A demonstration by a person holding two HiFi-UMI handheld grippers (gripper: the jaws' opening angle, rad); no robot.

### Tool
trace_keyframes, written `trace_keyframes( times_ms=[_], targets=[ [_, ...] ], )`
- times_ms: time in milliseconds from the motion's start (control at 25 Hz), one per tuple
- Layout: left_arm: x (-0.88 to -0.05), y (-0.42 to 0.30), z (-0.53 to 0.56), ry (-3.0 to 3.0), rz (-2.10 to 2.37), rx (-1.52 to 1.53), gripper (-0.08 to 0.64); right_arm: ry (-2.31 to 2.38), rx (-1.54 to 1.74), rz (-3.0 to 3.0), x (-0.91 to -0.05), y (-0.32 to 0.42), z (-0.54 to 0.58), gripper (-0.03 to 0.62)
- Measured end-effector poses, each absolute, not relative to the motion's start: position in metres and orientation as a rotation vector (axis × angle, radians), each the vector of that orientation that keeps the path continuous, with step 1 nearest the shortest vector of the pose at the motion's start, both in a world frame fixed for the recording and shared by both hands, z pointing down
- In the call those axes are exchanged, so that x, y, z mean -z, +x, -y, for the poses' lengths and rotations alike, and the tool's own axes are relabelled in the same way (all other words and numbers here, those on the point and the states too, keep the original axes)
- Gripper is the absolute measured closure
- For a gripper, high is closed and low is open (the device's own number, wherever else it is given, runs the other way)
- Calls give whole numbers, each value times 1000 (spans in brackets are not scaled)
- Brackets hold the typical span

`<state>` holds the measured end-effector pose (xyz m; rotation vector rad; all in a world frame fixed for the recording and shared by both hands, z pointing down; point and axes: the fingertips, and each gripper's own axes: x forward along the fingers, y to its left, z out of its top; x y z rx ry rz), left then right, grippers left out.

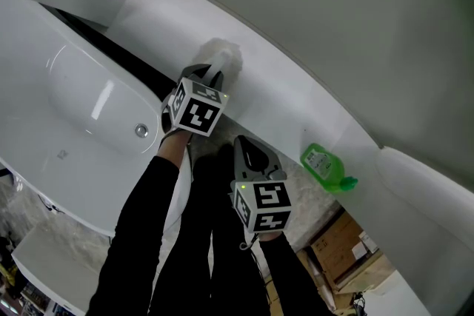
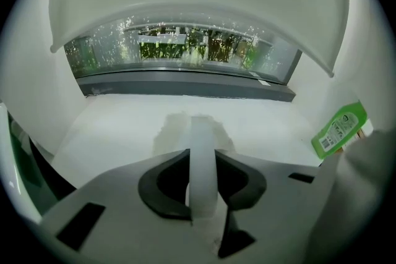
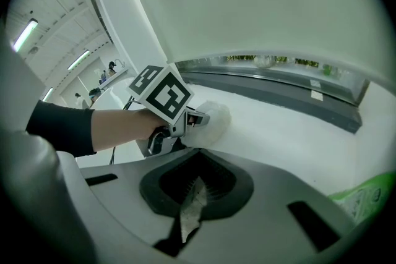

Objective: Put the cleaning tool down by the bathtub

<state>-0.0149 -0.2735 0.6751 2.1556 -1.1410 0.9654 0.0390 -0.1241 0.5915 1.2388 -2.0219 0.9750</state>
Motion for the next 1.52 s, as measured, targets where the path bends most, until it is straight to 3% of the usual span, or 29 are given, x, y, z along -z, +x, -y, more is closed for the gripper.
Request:
trace_keyframes(
  times_ms=[720,1240,1520],
  targets=[
    [-669,-13,272,2134,1153,-891,447,1220,-989,2030,-591,45,124,592],
    [-614,-17,270,2219,1246,-820,425,1239,-1000,2042,-583,47,125,592],
    [-575,-21,238,2282,1243,-835,487,1245,-964,2071,-558,44,131,592]
  ],
)
